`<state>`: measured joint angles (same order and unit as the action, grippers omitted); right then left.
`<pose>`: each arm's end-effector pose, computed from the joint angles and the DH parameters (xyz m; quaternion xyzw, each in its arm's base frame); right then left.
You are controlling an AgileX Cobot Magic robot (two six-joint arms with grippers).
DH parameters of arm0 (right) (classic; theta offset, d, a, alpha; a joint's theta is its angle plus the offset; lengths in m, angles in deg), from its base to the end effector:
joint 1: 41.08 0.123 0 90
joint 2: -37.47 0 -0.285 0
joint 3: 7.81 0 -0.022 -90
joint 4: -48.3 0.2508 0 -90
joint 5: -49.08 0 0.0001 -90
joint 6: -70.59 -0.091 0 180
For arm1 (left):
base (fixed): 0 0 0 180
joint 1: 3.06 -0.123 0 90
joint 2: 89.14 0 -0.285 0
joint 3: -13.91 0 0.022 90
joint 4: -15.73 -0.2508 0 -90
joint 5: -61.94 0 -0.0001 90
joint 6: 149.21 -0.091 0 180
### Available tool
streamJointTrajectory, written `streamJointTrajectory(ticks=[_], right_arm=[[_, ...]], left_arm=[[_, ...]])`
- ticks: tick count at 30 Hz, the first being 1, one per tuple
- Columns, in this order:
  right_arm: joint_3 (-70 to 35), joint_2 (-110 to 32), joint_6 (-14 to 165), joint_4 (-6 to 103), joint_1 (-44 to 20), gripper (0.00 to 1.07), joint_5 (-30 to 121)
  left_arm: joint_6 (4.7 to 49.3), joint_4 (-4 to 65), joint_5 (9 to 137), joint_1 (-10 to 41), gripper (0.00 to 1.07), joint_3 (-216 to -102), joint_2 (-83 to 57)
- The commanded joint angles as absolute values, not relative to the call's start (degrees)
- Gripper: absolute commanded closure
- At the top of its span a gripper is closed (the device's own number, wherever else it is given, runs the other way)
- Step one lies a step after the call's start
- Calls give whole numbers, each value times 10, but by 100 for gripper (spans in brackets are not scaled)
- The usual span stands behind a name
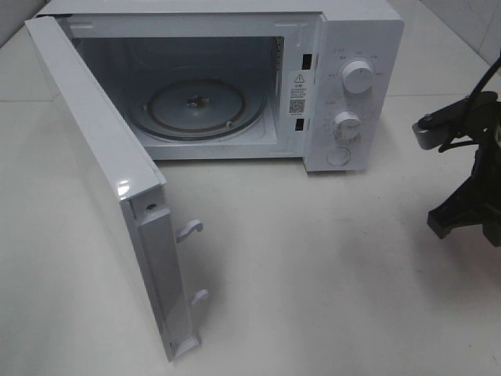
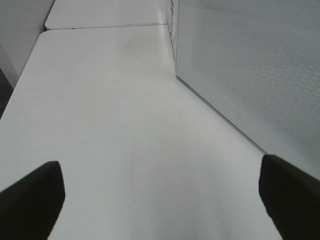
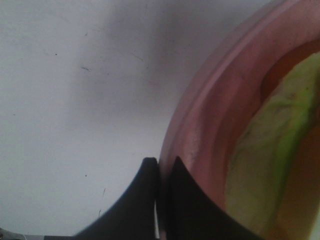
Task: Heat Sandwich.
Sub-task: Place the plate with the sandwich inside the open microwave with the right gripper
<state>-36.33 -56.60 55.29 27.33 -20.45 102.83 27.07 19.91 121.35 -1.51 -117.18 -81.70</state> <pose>0.2448 0.0641 0.2040 -0.1484 0.9770 -0.1331 0.0762 -0.0044 -0.0056 0.2777 0.0399 0.8454 -0.0264 0.5319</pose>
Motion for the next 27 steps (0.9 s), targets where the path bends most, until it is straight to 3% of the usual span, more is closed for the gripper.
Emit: streamJointTrajectory(ticks=[1, 27], right_arm=[[-363, -553, 555, 261, -191, 107, 1052], [-427, -426, 552, 263, -7, 107, 1117]], left_arm=[[270, 200, 1208, -17, 5, -1172, -831], [270, 200, 1208, -17, 5, -1172, -831]])
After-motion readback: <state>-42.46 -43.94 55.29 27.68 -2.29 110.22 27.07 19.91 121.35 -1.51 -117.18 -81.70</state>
